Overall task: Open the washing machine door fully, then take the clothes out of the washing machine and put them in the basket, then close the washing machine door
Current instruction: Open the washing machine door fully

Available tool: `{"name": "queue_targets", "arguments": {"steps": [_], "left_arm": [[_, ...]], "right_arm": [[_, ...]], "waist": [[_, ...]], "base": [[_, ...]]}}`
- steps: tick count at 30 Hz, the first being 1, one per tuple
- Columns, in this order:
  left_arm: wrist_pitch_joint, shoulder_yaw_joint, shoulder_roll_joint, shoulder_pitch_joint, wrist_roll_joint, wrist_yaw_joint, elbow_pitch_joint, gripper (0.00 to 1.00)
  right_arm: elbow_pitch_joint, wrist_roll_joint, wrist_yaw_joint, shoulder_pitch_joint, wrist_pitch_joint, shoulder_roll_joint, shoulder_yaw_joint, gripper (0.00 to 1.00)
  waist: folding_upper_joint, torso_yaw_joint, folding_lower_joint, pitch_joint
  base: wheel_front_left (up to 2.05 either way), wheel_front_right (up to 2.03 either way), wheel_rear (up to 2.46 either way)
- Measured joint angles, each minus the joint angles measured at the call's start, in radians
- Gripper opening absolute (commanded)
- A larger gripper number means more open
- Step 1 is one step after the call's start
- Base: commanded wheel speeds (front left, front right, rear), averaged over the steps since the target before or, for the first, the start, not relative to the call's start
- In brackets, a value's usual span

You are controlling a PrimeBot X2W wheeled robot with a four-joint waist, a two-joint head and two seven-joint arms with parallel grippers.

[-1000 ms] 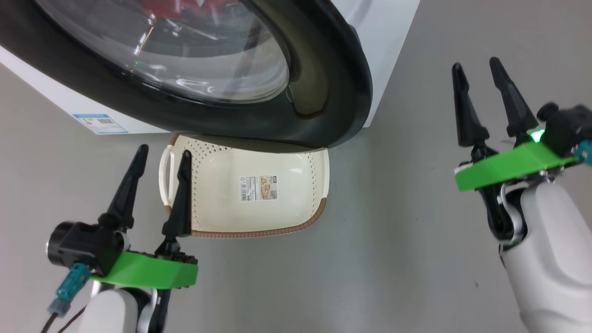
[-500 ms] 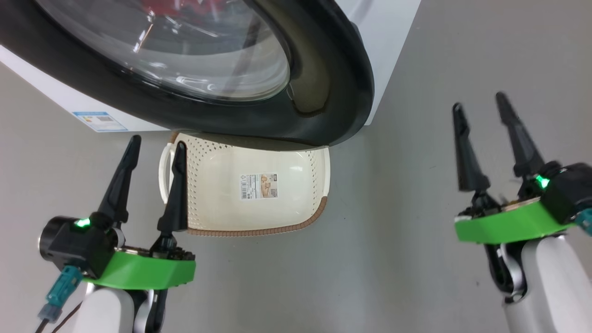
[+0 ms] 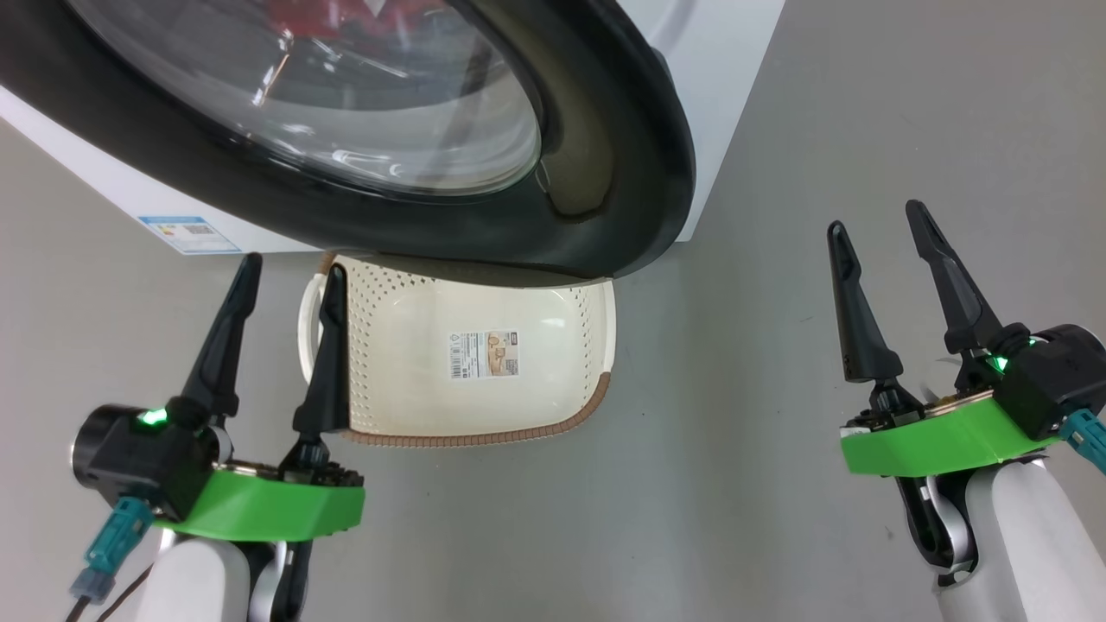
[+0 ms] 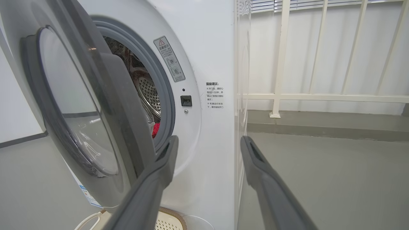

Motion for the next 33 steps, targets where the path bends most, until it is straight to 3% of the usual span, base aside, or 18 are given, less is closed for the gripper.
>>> {"name": "queue_targets", "arguments": {"steps": [10, 11, 13, 14, 21, 24, 29, 33], "left_arm": [[0.0, 0.003, 0.0, 0.013, 0.0, 0.0, 0.001, 1.0], [0.0, 0.003, 0.0, 0.017, 0.0, 0.0, 0.002, 1.0], [0.0, 0.003, 0.0, 0.02, 0.0, 0.0, 0.004, 1.0], [0.0, 0.002, 0.0, 0.02, 0.0, 0.0, 0.004, 1.0], [0.0, -0.001, 0.0, 0.019, 0.0, 0.0, 0.008, 1.0], [0.0, -0.004, 0.0, 0.019, 0.0, 0.0, 0.011, 1.0], [0.0, -0.01, 0.0, 0.019, 0.0, 0.0, 0.015, 1.0], [0.0, -0.01, -0.001, 0.019, 0.0, 0.0, 0.015, 1.0]], "right_arm": [[0.0, 0.0, 0.0, 0.02, 0.0, 0.0, 0.001, 1.0], [0.0, 0.001, 0.0, 0.02, 0.0, 0.0, 0.0, 0.57], [0.004, 0.022, 0.0, 0.019, 0.0, 0.0, 0.001, 0.07], [0.009, 0.036, 0.0, 0.018, 0.0, 0.0, 0.001, 0.0], [0.127, 0.206, 0.0, -0.067, 0.0, 0.0, 0.047, 0.0], [0.184, 0.329, 0.0, -0.145, 0.0, 0.0, 0.07, 0.0], [0.282, 0.598, 0.0, -0.279, 0.001, -0.005, 0.123, 0.0], [0.324, 0.872, 0.0, -0.377, 0.112, -0.01, 0.157, 0.0]], "waist": [[0.0, -0.005, 0.0, -0.005], [0.0, -0.006, 0.0, -0.004], [0.0, -0.006, 0.0, -0.002], [0.0, -0.006, 0.0, -0.001], [0.0, -0.003, 0.0, 0.002], [0.0, 0.002, 0.0, 0.002], [0.0, 0.015, 0.0, 0.002], [0.0, 0.027, 0.0, 0.005]], "base": [[0.0, 0.0, 0.0], [0.0, 0.0, 0.0], [0.0, 0.0, 0.0], [0.0, 0.0, 0.0], [0.0, 0.0, 0.0], [0.0, 0.0, 0.0], [0.0, 0.0, 0.0], [0.0, 0.0, 0.0]]}}
